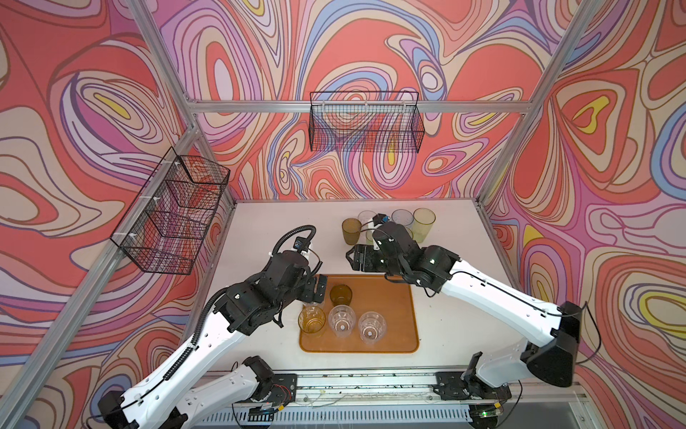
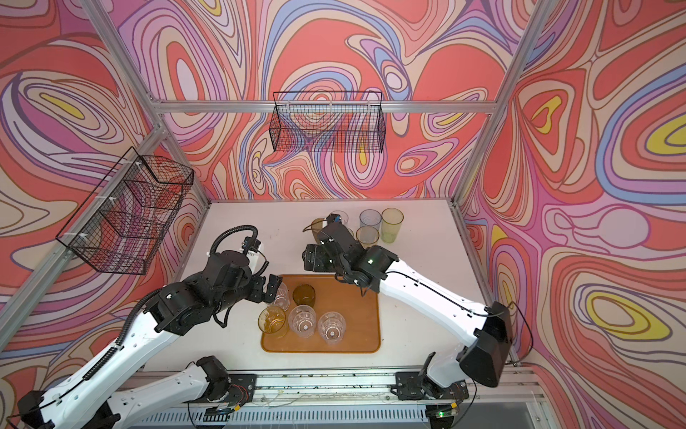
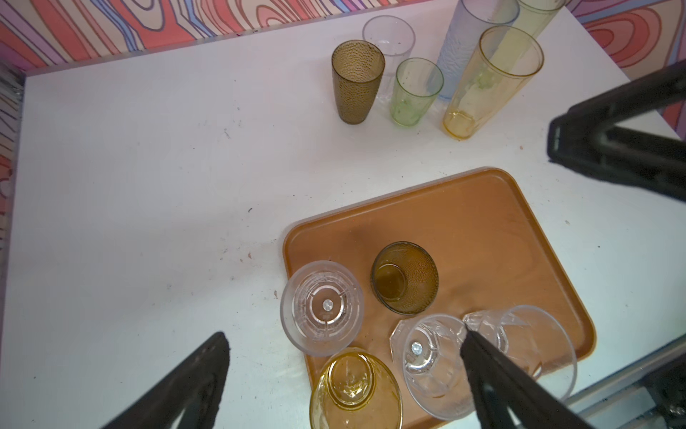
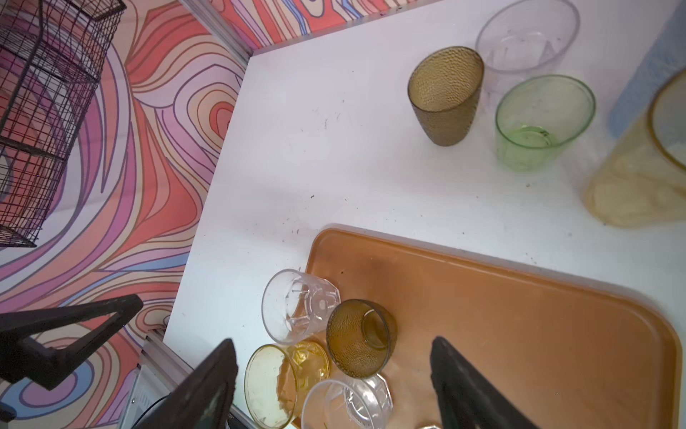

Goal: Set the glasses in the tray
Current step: 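Lift the left gripper off the tray while the right gripper reaches toward the glass cluster, then lower the right gripper around the amber dimpled glass in the cluster and close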

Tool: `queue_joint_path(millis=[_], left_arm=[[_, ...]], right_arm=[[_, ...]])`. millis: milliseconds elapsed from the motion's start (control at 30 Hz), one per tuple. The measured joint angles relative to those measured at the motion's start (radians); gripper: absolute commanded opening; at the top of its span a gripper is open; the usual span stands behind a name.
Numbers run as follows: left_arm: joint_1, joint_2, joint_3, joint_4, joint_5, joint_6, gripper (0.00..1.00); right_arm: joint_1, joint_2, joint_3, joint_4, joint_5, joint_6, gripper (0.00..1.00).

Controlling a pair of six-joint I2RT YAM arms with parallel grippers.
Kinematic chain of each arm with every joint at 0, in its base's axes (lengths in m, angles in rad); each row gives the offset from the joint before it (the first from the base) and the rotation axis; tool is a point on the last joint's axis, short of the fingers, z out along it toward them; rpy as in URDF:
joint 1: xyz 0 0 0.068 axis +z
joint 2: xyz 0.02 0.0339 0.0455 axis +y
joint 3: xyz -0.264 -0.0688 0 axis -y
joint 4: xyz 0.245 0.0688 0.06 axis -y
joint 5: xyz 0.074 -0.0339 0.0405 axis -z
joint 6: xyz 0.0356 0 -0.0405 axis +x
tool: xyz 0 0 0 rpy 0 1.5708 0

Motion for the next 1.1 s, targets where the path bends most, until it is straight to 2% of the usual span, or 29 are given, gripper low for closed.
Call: queue_joint_path(millis=[200,267,433,567,900,1100], left_arm=[[0.002,-0.049,-0.039,0.003,-0.069,0.001,1.0],[0.002,-0.061,-0.049,0.005,-0.082,0.004,1.0],[0.002,-0.062,-0.057,0.018,-0.097,0.01,1.0],[0.002,-0.061,-0.069,0.032,-0.079,0.017,1.0],[0.002,-0.017,-0.072,0.056,0.048,0.038,1.0],[0.002,-0.018,-0.079,0.076,0.083,0.043,1.0]], right_arm=[[-0.081,0.233,0.265,-0.035,-0.077,-0.112,0.8],[-0.109,0.319,0.342,-0.048,-0.106,-0.146,0.74],[-0.172,0.491,0.461,-0.088,-0.16,-0.215,0.63],[-0.208,0.594,0.536,-0.123,-0.159,-0.275,0.61],[-0.216,0.716,0.663,-0.166,-0.135,-0.412,0.54],[-0.216,0.756,0.687,-0.177,-0.107,-0.459,0.46]])
